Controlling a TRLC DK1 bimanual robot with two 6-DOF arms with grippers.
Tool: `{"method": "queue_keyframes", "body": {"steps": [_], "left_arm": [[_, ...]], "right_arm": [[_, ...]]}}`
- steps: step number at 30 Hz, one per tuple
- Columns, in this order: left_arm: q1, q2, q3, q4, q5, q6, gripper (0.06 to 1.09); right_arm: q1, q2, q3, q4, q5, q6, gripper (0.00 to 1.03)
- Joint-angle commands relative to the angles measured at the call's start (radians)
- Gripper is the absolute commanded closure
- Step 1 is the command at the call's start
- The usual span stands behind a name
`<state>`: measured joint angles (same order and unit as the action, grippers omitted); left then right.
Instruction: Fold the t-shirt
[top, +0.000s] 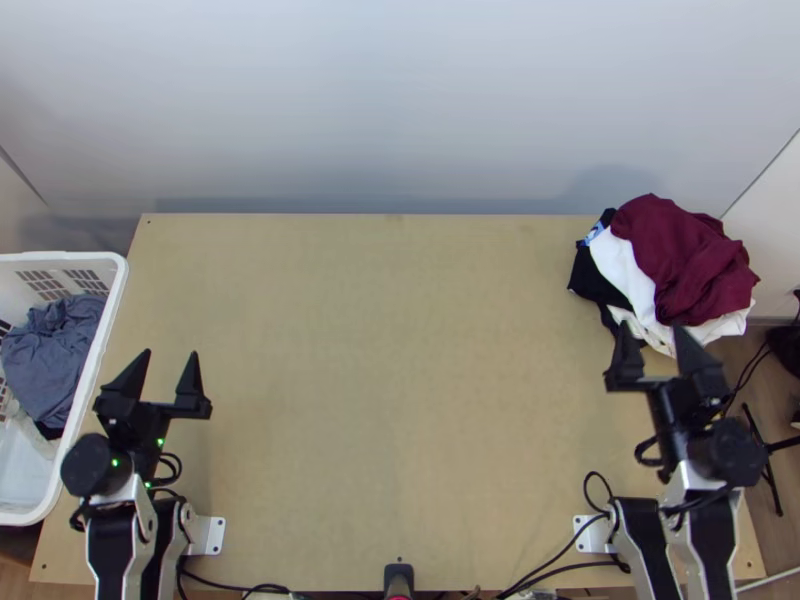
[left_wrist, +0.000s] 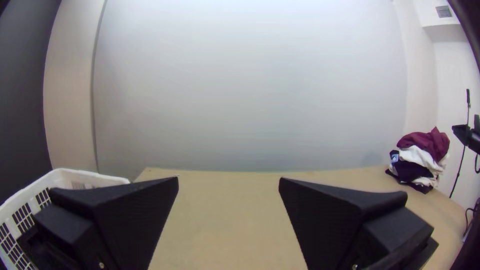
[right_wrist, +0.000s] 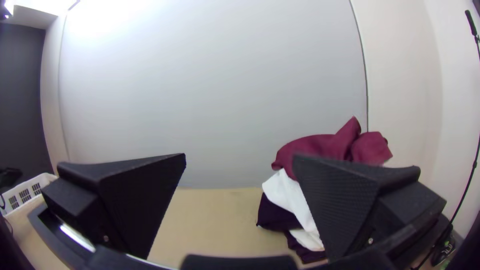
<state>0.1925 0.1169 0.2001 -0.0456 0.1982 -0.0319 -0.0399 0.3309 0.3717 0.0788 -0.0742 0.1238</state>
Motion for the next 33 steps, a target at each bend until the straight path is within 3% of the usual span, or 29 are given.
{"method": "queue_keyframes", "body": {"steps": [1, 8, 12, 18, 22, 28, 33], "left_arm": [[0.008, 0.317, 0.203, -0.073, 0.0, -0.04, 0.1], [0.002, 0.693, 0.573, -0.333, -0.011, -0.082, 0.1], [0.002, 0.785, 0.71, -0.313, -0.042, -0.079, 0.1], [-0.015, 1.004, 0.915, -0.336, -0.083, -0.077, 0.11], [-0.051, 1.135, 1.046, -0.375, -0.163, -0.056, 0.11], [-0.073, 1.236, 1.145, -0.376, -0.167, -0.048, 0.11], [-0.143, 1.282, 1.157, -0.358, -0.31, 0.03, 0.11]], "right_arm": [[0.035, 0.235, 0.214, 0.01, 0.05, 0.014, 0.04], [0.038, 0.485, 0.475, -0.039, 0.059, 0.011, 0.04], [0.077, 0.646, 0.653, -0.14, 0.059, -0.032, 0.04], [0.126, 0.792, 0.759, -0.226, 0.059, -0.042, 0.04], [0.178, 0.844, 0.812, -0.294, 0.053, 0.016, 0.04], [0.276, 0.878, 0.839, -0.352, 0.034, 0.089, 0.04], [0.287, 0.886, 0.843, -0.35, 0.028, 0.1, 0.04]]}}
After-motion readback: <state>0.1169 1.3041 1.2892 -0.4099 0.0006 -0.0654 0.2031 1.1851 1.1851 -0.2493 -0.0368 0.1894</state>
